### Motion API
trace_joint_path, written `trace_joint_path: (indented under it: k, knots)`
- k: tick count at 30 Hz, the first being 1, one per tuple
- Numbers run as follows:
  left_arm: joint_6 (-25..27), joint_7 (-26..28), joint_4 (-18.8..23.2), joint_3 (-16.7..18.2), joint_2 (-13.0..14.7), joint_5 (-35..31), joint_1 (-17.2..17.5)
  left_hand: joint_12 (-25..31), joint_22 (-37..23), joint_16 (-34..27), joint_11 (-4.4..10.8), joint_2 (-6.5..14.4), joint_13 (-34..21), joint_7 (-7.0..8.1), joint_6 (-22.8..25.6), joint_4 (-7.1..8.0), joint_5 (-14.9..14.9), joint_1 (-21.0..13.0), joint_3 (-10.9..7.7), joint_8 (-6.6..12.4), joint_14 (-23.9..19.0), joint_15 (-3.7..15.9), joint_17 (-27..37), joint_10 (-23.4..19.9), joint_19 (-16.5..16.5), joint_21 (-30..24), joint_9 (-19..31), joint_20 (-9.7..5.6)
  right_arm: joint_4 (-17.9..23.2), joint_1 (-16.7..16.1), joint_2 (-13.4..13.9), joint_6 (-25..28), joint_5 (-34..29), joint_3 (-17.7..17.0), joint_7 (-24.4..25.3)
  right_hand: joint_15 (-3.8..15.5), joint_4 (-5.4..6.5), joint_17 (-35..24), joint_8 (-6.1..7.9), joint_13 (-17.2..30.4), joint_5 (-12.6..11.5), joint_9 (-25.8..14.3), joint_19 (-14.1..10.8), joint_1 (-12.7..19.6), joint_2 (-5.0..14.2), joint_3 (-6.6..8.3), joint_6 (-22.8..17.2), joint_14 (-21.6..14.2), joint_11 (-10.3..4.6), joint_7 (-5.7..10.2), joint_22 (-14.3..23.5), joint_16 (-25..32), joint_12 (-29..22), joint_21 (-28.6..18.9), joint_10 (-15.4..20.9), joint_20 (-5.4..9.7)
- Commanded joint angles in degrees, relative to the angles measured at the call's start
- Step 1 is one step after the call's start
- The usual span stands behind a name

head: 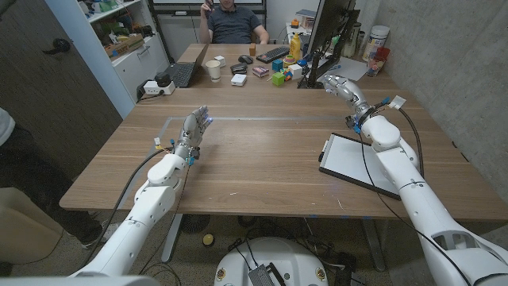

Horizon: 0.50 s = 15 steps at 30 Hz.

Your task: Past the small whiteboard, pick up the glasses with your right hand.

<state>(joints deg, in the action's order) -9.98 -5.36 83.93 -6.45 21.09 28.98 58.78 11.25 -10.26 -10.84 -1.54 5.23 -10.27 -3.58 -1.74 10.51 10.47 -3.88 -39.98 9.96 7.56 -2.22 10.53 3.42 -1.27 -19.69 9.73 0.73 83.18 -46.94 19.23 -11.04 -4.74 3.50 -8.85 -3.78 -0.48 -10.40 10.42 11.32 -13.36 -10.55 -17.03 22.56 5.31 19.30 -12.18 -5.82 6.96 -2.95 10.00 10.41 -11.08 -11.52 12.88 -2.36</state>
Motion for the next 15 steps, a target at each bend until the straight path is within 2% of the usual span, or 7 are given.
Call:
trace_joint_path:
  k: [1, 5, 15]
  knots:
    - [-0.14, 0.50, 1.10, -0.11, -0.14, 0.04, 1.22, 0.24, -0.25, -0.21, 0.11, 5.42, -0.26, -0.43, 0.04, -0.03, -0.05, 0.38, -0.52, 0.40, 0.39, -0.13, 0.21, 0.16, -0.15, 0.04, 0.20, 0.23, 2.15, 1.62, 1.19, 2.67, -5.99, 0.16, 1.74, 0.13, -0.68, -0.05, 0.64, 0.18, 0.25, -0.07, -0.17, 1.03, 0.21, 0.26, -0.49, 0.05, -0.46, 0.35, 0.17, 0.41, -0.26, 0.09, 0.21, 0.19]
    - [-0.01, 0.72, 1.50, -0.24, -0.11, -0.01, 1.54, 0.25, -0.25, -0.20, 0.13, 5.41, -0.26, -0.45, 0.04, -0.04, -0.05, 0.41, -0.53, 0.39, 0.40, -0.19, 0.21, 0.12, -0.14, 0.06, 0.20, 0.25, 2.55, 2.08, 1.66, 3.64, -7.91, 0.22, 2.51, 0.28, -1.19, -0.05, 0.73, 0.18, 0.30, -0.08, -0.26, 1.73, 0.55, 0.60, -0.72, -0.07, -0.64, 0.39, 0.17, 0.48, -0.35, 0.04, 0.38, 0.27]
    - [0.64, 1.87, 2.47, -0.83, -0.21, -0.44, 1.96, 0.24, -0.26, -0.20, 0.11, 5.41, -0.26, -0.46, 0.05, -0.05, -0.06, 0.48, -0.57, 0.39, 0.38, -0.19, 0.20, 0.12, -0.12, 0.14, 0.20, 0.28, -1.21, 4.80, 2.97, 2.54, -11.33, 0.85, 4.01, 0.76, -2.42, -0.03, 0.88, 0.18, 0.43, -0.09, -0.53, 3.27, 1.09, 1.29, -1.19, -0.30, -0.84, 0.63, 0.16, 0.56, -0.54, -0.07, 0.79, 0.67]
